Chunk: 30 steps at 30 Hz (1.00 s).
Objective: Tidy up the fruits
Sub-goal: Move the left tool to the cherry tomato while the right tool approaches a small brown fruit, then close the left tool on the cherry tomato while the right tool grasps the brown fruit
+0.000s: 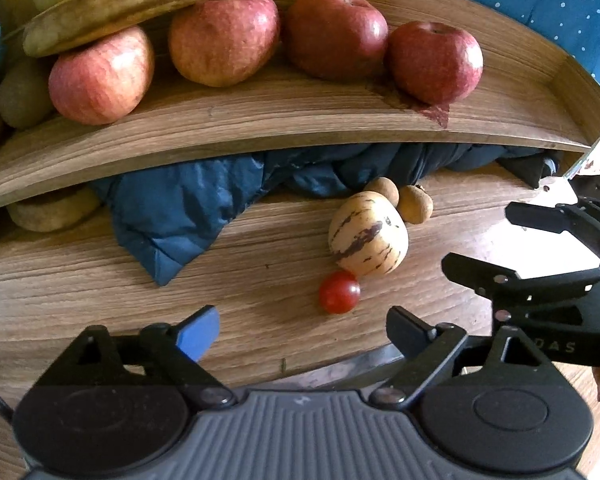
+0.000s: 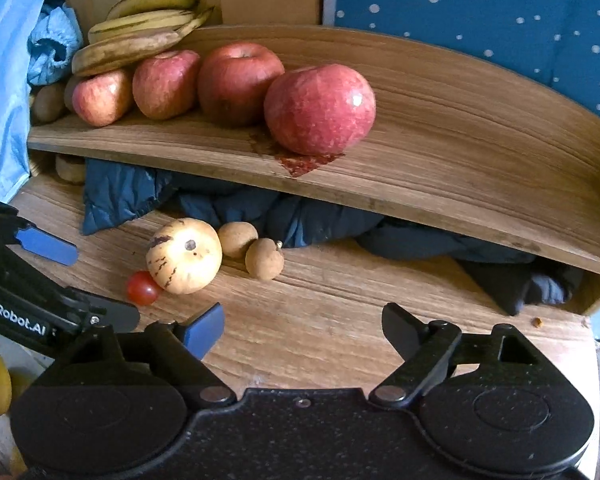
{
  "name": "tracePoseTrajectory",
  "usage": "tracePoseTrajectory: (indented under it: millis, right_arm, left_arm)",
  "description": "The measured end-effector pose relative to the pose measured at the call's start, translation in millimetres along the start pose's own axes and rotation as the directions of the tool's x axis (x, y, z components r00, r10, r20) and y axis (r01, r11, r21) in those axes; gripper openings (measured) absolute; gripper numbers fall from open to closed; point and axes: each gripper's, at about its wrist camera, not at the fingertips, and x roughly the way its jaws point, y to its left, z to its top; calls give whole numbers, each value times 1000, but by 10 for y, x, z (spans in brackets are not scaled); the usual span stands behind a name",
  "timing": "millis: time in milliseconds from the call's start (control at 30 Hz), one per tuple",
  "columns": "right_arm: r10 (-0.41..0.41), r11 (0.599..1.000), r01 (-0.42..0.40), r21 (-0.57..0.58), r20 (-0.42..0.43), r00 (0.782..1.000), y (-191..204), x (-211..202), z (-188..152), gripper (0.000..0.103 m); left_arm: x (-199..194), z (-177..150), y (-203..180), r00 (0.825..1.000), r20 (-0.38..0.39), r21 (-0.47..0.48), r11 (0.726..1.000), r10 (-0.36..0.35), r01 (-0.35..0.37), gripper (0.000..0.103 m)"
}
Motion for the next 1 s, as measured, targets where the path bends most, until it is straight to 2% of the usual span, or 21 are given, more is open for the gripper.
tracePoseTrajectory:
  millis: [200,367,667,1000]
  right_arm:
    - [51,998,-50,-25,5,999,6,110,54,79]
    - [78,996,-78,-42,5,997,29,207,102,69]
    - [85,994,-84,-72,11,996,78,313,170,55]
    - [83,993,-82,-88,5,997,116,368,220,46]
  left_arm:
    - [16,-1,-33,1000,12,-11,1000,-13,13,81]
    - [-1,2,-23,999,24,-28,999,-39,40,71]
    - [23,59,-47,997,37,-22,997,-71,72,58]
    - [44,61,-24,994,32,-29,994,-101,102,42]
